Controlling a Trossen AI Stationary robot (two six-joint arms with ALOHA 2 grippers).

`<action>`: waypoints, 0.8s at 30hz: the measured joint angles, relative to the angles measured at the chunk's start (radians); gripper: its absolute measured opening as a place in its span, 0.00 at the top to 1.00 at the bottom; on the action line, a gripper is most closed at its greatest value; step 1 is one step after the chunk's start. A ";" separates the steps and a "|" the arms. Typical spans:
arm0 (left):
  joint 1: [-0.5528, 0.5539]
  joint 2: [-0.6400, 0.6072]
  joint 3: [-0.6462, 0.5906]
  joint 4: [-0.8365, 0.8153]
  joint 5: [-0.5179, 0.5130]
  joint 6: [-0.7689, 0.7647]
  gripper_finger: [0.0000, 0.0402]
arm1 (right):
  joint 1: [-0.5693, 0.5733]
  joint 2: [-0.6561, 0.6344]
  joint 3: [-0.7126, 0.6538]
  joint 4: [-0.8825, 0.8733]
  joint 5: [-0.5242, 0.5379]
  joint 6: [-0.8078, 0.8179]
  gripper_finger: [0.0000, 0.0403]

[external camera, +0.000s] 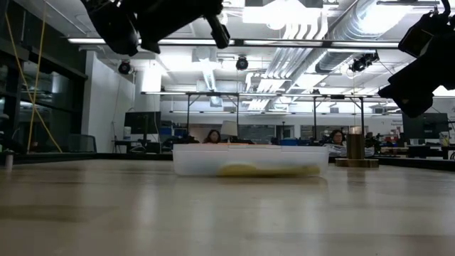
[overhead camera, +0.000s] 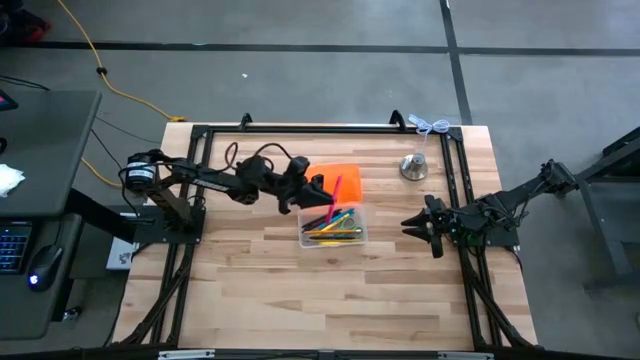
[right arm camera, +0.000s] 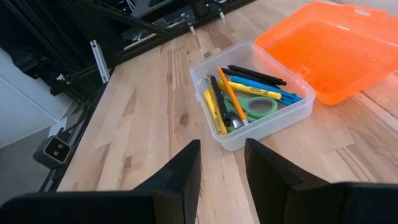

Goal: Pick & place school supplies into a supply box
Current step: Put the pink pen into the orange supply box

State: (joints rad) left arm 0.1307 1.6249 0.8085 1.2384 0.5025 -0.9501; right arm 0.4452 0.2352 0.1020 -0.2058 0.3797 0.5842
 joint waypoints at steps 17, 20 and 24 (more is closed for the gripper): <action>0.000 0.000 0.000 -0.131 -0.289 -0.286 0.86 | 0.000 0.000 0.000 -0.002 0.033 0.003 0.74; 0.000 0.000 0.000 -0.164 -0.342 -0.361 0.86 | 0.000 0.000 0.000 -0.001 0.033 0.003 0.74; 0.000 0.000 0.000 -0.225 -0.372 -0.420 0.86 | 0.000 0.000 0.000 -0.001 0.033 0.003 0.74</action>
State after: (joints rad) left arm 0.1307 1.6245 0.8082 1.0136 0.1309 -1.3704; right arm 0.4454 0.2352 0.1020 -0.2070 0.4126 0.5869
